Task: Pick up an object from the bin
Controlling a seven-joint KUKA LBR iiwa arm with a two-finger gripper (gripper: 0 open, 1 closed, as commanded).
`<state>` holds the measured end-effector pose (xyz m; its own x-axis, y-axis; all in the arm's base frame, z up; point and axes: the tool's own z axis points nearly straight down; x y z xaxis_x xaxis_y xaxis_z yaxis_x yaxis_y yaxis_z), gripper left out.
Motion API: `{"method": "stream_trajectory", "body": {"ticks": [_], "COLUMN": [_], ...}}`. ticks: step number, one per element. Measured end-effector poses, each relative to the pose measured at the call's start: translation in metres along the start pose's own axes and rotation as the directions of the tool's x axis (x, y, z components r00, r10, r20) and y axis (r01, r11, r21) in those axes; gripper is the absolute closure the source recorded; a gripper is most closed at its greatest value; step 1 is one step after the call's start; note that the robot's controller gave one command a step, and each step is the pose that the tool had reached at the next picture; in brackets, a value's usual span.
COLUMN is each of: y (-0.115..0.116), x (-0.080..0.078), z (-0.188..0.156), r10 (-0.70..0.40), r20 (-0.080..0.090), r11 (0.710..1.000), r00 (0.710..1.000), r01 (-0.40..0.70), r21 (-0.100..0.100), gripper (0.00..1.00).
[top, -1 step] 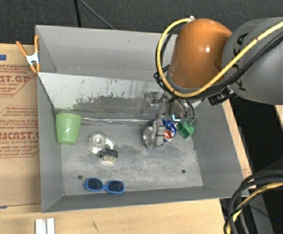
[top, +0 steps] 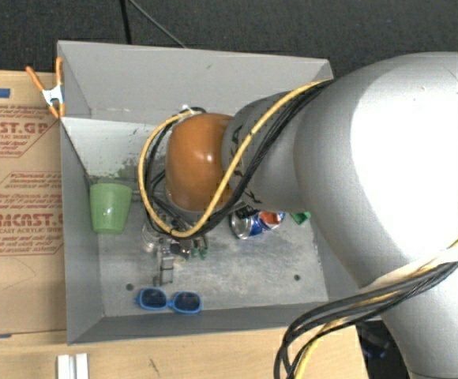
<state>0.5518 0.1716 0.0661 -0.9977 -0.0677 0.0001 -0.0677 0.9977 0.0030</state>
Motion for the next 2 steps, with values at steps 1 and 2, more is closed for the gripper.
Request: {"method": "stream_trajectory", "body": {"ticks": [1,2], "y": [-0.0501,-0.0489], "x": [0.0122,0.0119], "z": [-0.0046,-0.0046], "r10": [0.016,0.015], "r20": [0.004,0.005], "r11": [1.000,1.000], "r00": [1.000,1.000], "r01": [-0.016,-0.015], "r21": [0.003,0.001], "gripper": [0.00,0.00]}}
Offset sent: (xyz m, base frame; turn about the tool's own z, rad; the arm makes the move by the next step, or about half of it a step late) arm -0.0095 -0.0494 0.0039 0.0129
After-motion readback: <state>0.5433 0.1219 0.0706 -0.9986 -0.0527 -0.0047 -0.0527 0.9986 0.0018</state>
